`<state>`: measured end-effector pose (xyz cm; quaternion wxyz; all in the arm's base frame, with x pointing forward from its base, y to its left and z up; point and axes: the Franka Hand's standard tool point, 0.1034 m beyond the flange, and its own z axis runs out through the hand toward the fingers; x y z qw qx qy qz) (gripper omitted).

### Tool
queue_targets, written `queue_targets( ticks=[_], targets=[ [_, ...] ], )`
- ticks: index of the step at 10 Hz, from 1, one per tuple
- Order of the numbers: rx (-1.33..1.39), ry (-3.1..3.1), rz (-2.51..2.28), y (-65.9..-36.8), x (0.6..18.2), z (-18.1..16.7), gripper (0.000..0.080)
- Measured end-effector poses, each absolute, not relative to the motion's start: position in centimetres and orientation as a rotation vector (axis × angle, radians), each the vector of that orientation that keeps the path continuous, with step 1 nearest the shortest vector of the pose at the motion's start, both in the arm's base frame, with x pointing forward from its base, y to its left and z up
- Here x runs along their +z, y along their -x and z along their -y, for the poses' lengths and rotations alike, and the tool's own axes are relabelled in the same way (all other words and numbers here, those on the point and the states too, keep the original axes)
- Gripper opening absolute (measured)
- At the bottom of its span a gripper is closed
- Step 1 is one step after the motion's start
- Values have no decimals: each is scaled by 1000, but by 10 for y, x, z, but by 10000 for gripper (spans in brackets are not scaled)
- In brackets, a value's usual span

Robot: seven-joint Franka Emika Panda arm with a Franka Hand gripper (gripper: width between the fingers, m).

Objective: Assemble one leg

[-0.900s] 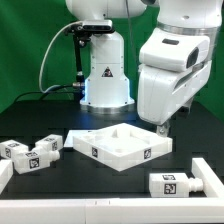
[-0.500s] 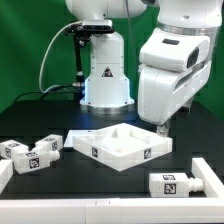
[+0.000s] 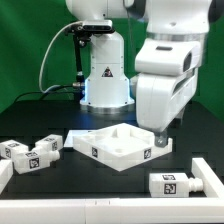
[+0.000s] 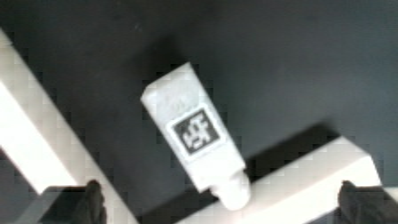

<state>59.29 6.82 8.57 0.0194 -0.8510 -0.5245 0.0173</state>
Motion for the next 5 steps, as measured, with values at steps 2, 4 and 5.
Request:
queue_targets(
  ticks=[2,4,5],
  targets=[
    [23,2632,1638,-594,62,-71,650],
    [37,2626,1622,-589,42,-74,650],
    [39,2623,1621,-589,38,-75,650]
  ],
)
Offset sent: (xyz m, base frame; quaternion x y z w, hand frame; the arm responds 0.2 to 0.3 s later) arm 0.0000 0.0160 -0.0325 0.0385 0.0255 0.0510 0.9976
